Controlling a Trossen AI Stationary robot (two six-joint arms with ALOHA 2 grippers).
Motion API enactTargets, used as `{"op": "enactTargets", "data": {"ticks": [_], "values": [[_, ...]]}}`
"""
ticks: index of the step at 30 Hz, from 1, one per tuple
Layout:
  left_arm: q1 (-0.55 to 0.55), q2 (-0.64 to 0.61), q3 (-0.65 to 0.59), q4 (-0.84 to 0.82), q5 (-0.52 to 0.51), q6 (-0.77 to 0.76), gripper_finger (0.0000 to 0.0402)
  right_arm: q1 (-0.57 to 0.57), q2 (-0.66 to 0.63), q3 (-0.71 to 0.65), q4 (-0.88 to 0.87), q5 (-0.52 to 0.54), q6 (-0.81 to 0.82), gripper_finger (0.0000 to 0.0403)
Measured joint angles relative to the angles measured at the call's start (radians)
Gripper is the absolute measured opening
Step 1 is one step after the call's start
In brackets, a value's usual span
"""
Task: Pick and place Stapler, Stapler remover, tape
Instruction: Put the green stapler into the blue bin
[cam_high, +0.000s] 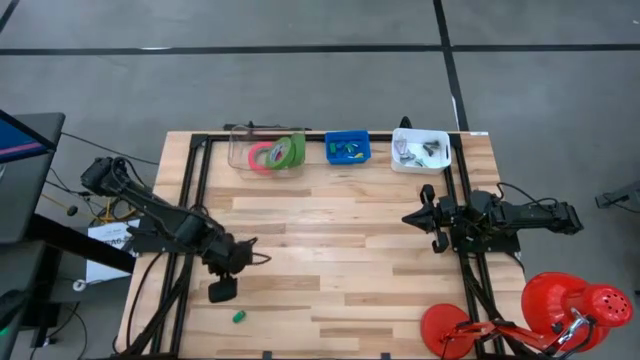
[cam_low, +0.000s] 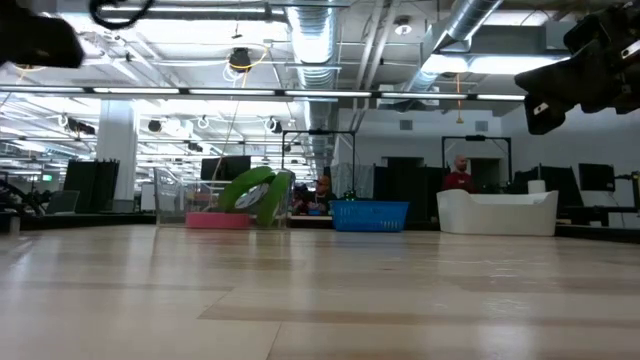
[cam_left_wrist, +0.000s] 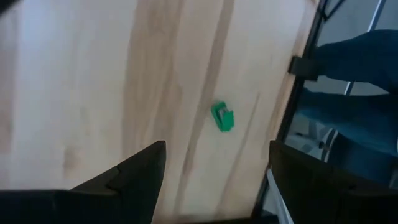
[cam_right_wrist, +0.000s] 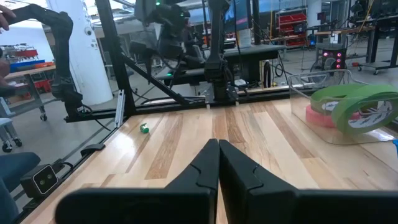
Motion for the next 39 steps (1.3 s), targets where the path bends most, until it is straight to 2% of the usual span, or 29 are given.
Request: {"op": "enactTargets", "data": {"ticks": [6, 15, 23, 29, 34, 39], "values": [[-0.102, 0.031, 0.019, -0.005, -0.007, -0.109, 0.0274, 0.0, 0.0, 0.0, 0.0, 0.0, 0.0, 0.0], [-0.193, 0.14, 0.108, -0.003, -0.037, -0.238, 0.0274, 0.0, 0.0, 0.0, 0.0, 0.0, 0.0, 0.0], [-0.268, 0.255, 0.121, 0.01, -0.13, -0.465, 0.0275, 0.0, 0.0, 0.0, 0.0, 0.0, 0.0, 0.0], [-0.301, 0.31, 0.121, 0.077, -0.231, -0.623, 0.0299, 0.0, 0.0, 0.0, 0.0, 0.0, 0.0, 0.0], [-0.33, 0.355, 0.122, 0.106, -0.242, -0.636, 0.0316, 0.0, 0.0, 0.0, 0.0, 0.0, 0.0, 0.0], [-0.347, 0.404, 0.122, 0.139, -0.261, -0.636, 0.0313, 0.0, 0.0, 0.0, 0.0, 0.0, 0.0, 0.0]]}}
